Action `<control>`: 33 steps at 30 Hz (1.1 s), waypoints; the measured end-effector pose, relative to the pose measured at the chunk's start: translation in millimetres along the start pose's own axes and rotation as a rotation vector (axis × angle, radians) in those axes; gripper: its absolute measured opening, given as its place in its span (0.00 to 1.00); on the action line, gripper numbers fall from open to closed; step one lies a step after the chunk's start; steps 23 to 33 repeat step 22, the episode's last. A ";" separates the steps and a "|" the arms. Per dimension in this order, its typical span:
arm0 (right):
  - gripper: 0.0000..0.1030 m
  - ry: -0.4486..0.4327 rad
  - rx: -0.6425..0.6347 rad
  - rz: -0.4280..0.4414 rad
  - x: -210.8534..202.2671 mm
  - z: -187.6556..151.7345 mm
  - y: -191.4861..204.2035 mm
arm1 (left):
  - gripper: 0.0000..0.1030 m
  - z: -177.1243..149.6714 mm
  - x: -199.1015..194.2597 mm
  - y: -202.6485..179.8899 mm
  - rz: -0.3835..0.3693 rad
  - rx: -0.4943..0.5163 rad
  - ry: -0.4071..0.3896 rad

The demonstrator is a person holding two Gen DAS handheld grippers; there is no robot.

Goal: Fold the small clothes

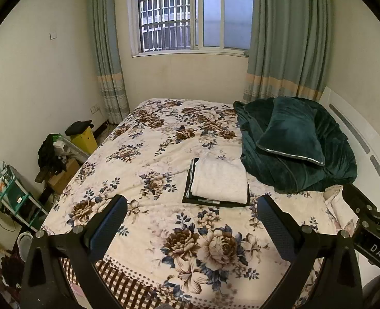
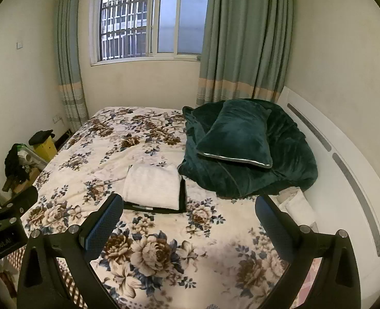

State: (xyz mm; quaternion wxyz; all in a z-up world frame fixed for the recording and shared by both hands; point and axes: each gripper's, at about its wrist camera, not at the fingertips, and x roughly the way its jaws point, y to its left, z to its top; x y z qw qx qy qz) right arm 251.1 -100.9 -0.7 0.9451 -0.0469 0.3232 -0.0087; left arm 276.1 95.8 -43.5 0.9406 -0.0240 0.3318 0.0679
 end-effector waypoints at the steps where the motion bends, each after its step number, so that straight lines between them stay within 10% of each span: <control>1: 1.00 -0.001 -0.001 0.000 0.1 0.2 0.0 | 1.00 -0.1 -0.3 0.0 0.001 -0.001 0.000; 33: 1.00 0.000 0.000 0.005 1.0 -0.4 1.1 | 1.00 -1.8 -2.4 3.1 0.004 -0.003 -0.009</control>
